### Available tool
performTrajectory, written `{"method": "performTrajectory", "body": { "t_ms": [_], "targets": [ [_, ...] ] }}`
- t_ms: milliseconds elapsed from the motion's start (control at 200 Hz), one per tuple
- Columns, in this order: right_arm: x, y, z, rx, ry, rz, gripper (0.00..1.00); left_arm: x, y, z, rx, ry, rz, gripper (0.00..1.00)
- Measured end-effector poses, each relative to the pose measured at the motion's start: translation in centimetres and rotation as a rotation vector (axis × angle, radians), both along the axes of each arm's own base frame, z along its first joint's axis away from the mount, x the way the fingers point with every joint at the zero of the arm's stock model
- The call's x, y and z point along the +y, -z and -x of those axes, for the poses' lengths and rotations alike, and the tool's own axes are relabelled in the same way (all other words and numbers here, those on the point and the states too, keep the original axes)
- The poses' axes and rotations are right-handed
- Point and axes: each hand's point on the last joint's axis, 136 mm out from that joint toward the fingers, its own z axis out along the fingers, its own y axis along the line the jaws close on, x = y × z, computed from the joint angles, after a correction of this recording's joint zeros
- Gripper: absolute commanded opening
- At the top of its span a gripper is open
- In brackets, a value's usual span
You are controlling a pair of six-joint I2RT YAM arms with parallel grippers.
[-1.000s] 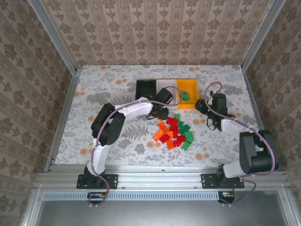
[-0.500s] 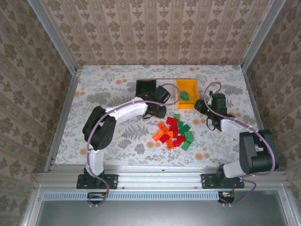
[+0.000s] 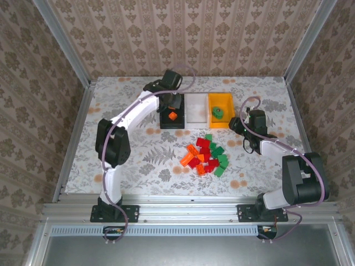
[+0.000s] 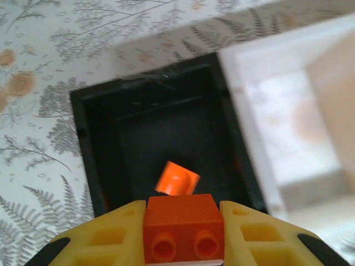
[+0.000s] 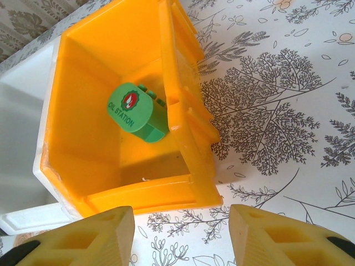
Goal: Sort the legos into containers by color
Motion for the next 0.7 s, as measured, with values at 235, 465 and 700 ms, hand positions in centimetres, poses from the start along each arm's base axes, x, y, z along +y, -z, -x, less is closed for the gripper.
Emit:
{"method": "performTrajectory", "body": {
  "t_ms": [235,465,700],
  "targets": [
    [0.0,0.0,0.0,0.0,0.002,0.001,0.5,0.6,5.6,-1.6,0.106,-0.009,-0.069,0.39],
    [0.9,0.1,0.2,0.003,-0.017,0.02,0.57,0.1,5.3,-2.0,0.114,0.013,-0.077,0.77],
    [3.7,0.5,1.4,0.069,-0.05,0.082,0.51,1.1,0.5,0.1,0.069,-0.01,-0.025,0.85]
  ]
}}
